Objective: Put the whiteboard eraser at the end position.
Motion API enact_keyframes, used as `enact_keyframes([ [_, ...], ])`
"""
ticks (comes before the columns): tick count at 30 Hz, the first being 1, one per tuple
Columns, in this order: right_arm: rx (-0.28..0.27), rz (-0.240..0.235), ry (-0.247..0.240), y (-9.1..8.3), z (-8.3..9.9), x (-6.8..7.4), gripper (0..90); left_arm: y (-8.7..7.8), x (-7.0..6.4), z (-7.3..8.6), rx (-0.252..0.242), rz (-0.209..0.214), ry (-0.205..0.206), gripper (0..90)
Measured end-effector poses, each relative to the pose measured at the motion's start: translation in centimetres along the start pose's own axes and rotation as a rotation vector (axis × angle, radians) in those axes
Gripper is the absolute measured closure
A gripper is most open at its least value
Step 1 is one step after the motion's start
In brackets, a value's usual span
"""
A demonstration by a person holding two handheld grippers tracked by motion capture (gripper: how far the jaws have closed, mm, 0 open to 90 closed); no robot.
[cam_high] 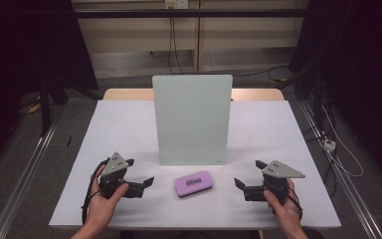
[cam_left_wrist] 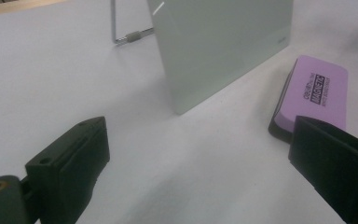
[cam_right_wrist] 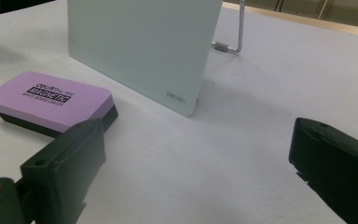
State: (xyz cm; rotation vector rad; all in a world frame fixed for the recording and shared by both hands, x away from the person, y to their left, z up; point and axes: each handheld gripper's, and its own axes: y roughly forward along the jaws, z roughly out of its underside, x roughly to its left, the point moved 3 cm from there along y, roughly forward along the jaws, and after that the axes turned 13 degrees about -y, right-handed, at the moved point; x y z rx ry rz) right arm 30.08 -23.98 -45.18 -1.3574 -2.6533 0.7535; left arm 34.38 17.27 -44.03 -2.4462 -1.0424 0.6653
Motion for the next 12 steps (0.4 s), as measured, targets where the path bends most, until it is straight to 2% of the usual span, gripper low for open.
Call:
enact_keyframes([
  [2, 0.001, 0.003, 0.001, -0.02, 0.03, -0.02, 3.3, -0.07, 0.25, 0.33, -0.018, -0.008, -0.006, 5.2],
  [5, 0.003, 0.009, 0.001, -0.11, 0.06, -0.06, 3.3, -0.18, 0.46, 0.69, -0.032, 0.012, -0.039, 5.4],
  [7, 0.003, 0.01, 0.003, -0.19, 0.07, -0.06, 3.2, -0.55, 0.46, 0.72, -0.053, 0.004, -0.029, 5.7],
  [9, 0.004, 0.011, 0.005, -0.21, 0.09, -0.1, 3.2, -0.83, 0.55, 0.82, -0.077, -0.015, -0.044, 5.7],
  [12, 0.003, 0.011, 0.002, -0.17, 0.11, -0.13, 3.3, -0.93, 0.78, 0.84, -0.088, -0.023, -0.057, 5.7],
])
